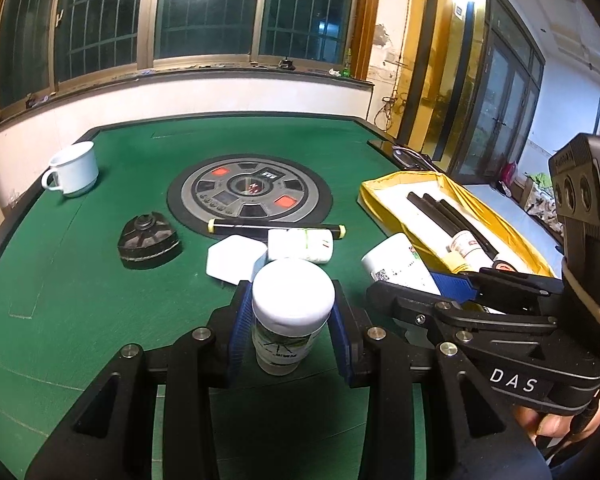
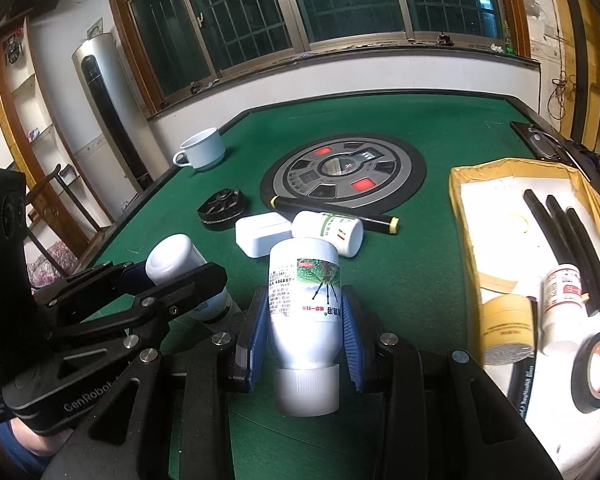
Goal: Organize rigid objects
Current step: 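Lift both held bottles and carry them toward the tray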
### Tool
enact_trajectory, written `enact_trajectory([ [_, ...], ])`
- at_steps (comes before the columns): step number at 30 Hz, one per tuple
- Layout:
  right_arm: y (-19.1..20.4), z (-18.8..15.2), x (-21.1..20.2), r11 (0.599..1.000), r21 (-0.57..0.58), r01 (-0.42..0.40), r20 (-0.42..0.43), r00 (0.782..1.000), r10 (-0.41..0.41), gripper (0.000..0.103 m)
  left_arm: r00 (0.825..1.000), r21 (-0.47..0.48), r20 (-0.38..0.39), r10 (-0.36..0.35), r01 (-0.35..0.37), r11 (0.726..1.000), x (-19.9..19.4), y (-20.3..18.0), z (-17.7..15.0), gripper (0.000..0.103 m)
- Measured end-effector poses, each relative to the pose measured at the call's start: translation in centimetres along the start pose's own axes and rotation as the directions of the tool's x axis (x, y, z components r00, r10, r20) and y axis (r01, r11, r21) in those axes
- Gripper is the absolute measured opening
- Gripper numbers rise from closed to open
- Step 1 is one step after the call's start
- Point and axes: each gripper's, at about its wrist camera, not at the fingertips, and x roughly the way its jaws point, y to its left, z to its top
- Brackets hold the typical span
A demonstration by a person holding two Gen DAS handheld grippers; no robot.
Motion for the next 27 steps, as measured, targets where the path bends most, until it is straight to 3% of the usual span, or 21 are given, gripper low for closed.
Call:
enact_trajectory([
  [10, -1.9, 0.0, -2.1, 0.999, 0.037, 0.015, 0.033, 0.999, -0.016, 0.03, 1.0, 0.053, 0.007, -0.026, 0.025, 0.998, 0.3, -2.8, 1.3, 0.034],
  [16, -3.9, 0.1, -4.3, 0.996, 0.076, 0.038, 0.072, 0.996, -0.044, 0.03, 0.997, 0.064, -0.002, -0.082, 0.082, 0.995, 0.8, -5.0, 2.7, 0.034],
  [27, -10.8, -0.9, -9.7, 0.965, 0.21, 0.157, 0.128, 0.974, -0.186, 0.03, 0.981, 0.115, -0.033, -0.192, 0.195, 0.974, 2.2, -11.1, 5.4, 0.034],
])
